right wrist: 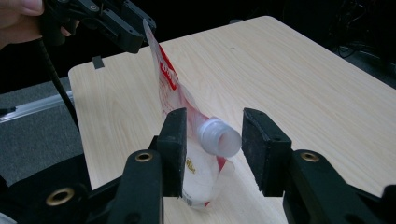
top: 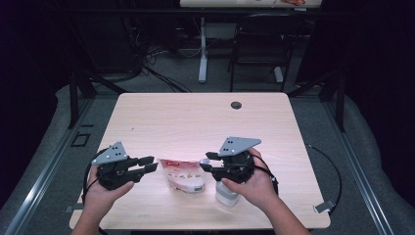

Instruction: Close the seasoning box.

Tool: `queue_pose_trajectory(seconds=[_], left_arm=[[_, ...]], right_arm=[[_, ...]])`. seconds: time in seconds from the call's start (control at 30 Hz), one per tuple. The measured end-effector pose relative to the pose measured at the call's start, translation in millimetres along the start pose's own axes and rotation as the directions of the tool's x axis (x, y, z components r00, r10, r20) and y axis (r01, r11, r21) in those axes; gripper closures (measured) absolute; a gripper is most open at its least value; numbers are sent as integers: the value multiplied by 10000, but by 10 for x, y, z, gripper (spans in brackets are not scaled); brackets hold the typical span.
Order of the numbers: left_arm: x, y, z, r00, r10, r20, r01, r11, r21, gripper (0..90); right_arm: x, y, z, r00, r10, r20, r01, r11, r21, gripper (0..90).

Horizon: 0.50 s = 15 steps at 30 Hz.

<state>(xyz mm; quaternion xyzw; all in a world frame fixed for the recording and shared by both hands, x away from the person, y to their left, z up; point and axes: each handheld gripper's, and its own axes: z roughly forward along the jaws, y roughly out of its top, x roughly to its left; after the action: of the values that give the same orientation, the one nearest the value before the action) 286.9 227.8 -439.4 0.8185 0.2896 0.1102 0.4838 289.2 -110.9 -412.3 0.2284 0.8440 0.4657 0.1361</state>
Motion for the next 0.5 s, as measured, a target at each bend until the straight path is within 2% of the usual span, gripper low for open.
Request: queue_pose_trajectory(seconds=[0.5], left_arm=[[59,-24,-91,9998,-123,-164,121,9998,-134,705]], right_arm=[[63,288,147,9968,-746,-277,759,9958,507,641]])
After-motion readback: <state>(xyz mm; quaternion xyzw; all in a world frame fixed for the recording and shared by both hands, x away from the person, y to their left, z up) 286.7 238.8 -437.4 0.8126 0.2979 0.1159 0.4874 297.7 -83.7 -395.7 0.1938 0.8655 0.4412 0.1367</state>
